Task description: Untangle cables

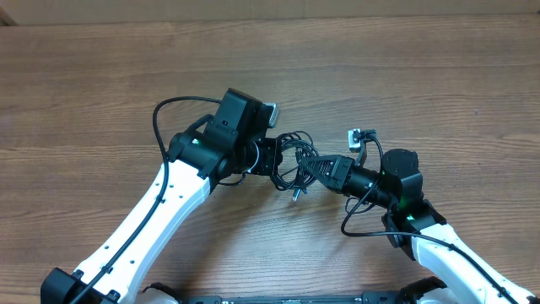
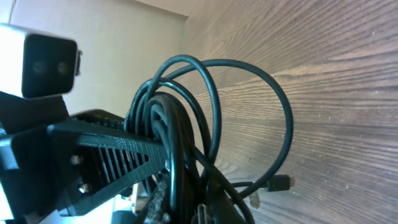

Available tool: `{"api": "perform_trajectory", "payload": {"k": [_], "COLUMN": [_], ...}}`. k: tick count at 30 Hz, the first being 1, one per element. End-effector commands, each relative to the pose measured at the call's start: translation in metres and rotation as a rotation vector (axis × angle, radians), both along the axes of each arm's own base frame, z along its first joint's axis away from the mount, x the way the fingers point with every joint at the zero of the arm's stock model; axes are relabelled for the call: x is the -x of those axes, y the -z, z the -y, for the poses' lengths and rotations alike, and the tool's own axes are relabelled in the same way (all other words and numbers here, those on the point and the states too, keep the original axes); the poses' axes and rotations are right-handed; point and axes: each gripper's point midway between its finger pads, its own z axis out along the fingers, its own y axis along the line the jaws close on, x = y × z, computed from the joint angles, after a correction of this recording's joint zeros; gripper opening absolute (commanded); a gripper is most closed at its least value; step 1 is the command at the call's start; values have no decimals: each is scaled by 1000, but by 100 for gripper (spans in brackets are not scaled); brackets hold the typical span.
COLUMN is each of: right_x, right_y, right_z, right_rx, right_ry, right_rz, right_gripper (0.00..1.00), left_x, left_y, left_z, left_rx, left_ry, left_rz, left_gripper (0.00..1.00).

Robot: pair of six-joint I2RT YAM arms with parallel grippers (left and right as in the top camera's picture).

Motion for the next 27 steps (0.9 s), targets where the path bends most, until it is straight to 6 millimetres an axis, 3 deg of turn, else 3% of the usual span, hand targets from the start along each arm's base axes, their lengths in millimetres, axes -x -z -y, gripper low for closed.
{"api": "perform_trajectory", "payload": {"k": [1,3,11,16,24,27], "right_x": [1,1,3,4,5,3], "right_y": [-10,-9,2,6,7,9], "right_z": [-4,-4,-2,-1,-1,0], "right_rx": [-17,-5,81,88,92,129], "right_ry": [-19,-24,-51,-53,-54,-60], "right_rz": [27,46,113,95,98,145], "right_gripper": [55,100,100,100,100,100], "left_x": [-4,-6,-18,-19,12,17], "left_y": [5,5,-9,-9,5,3], "left_z": [-10,-13,-34,-64,-82,-79], "left_rx": [-6,34,286,372,371,386], "left_ry": [-180,-302,-536,-736,-1206,-1259], "left_rz": [-58,-124,-385,-561,-962,-1041], "left_gripper": [4,4,5,4,5,7]}}
